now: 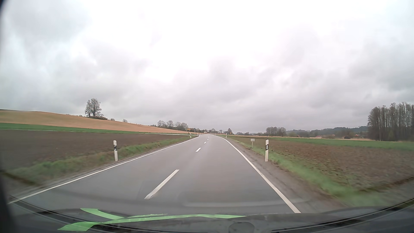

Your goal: Follow the waypoints while adhering to traffic rules and regulations

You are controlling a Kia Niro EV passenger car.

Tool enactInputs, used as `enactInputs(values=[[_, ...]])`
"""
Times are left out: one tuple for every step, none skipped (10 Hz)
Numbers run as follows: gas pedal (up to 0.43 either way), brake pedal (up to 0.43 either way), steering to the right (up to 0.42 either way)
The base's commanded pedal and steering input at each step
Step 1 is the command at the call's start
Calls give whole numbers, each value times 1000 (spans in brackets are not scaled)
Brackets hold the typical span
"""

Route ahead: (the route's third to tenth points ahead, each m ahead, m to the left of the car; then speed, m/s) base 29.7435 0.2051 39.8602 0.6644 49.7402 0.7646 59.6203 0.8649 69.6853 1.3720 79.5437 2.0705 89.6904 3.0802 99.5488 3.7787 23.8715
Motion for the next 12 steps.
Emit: enactInputs(values=[[228, 0, -11], [220, 0, -10], [220, 0, -10], [189, 0, -9], [169, 0, -9], [169, 0, -7], [169, 0, -5], [169, 0, -5], [169, 0, -5], [169, 0, -5], [110, 0, -5], [110, 0, -5]])
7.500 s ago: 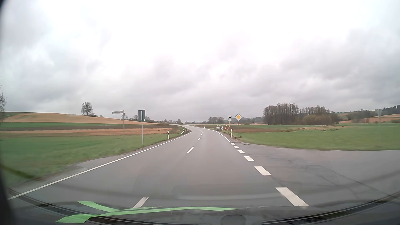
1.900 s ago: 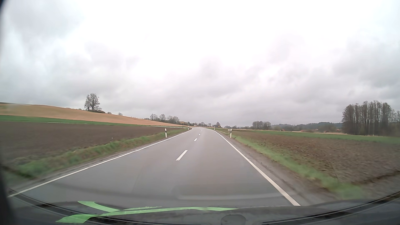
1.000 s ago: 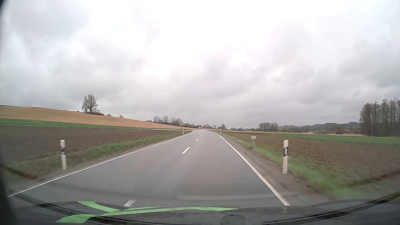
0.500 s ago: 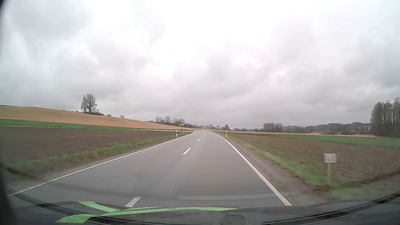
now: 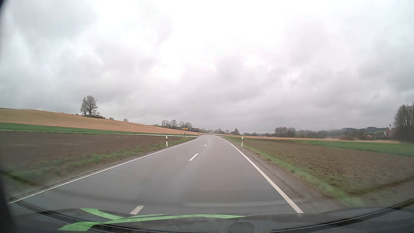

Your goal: Follow the waypoints while adhering to traffic rules and regulations

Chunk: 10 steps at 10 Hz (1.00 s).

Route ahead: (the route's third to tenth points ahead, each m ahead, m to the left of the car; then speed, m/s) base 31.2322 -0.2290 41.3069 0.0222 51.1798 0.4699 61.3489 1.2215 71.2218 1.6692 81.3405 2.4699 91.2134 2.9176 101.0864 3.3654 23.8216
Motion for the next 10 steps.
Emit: enactInputs(values=[[110, 0, -5], [118, 0, -5], [138, 0, -5], [157, 0, -5], [177, 0, -6], [189, 0, -7], [197, 0, -9], [197, 0, -10], [189, 0, -11], [177, 0, -11]])
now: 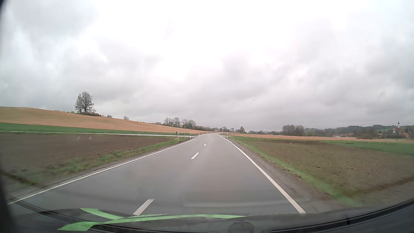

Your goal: Follow the waypoints while adhering to traffic rules and regulations

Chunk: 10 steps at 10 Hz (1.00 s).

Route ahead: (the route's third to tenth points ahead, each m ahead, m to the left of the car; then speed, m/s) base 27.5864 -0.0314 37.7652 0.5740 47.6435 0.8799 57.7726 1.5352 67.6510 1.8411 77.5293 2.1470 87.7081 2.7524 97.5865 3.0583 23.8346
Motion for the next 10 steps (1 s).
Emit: enactInputs(values=[[157, 0, -11], [157, 0, -10], [157, 0, -9], [157, 0, -9], [169, 0, -9], [177, 0, -9], [189, 0, -8], [197, 0, -7], [209, 0, -5], [209, 0, -3]])
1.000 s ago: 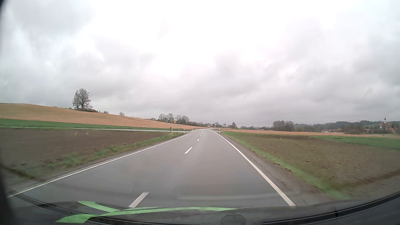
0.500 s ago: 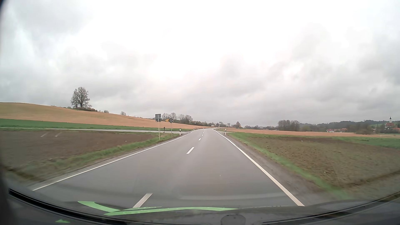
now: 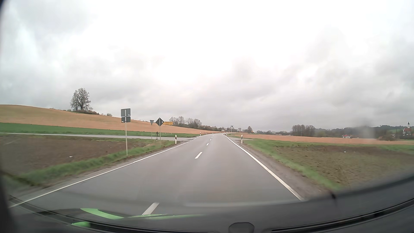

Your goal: Follow the waypoints while adhering to traffic rules and regulations

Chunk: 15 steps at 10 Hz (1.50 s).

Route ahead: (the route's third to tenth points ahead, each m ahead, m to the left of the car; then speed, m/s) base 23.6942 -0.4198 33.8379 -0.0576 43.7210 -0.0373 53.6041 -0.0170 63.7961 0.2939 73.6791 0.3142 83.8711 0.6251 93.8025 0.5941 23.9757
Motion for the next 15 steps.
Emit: enactInputs(values=[[220, 0, -3], [220, 0, -3], [209, 0, -3], [197, 0, -3], [189, 0, -3], [189, 0, -3], [189, 0, -3], [189, 0, -3], [157, 0, -3], [67, 0, -4], [8, 0, -4], [0, 0, -4], [0, 0, -4], [20, 0, -4], [118, 0, -4]])
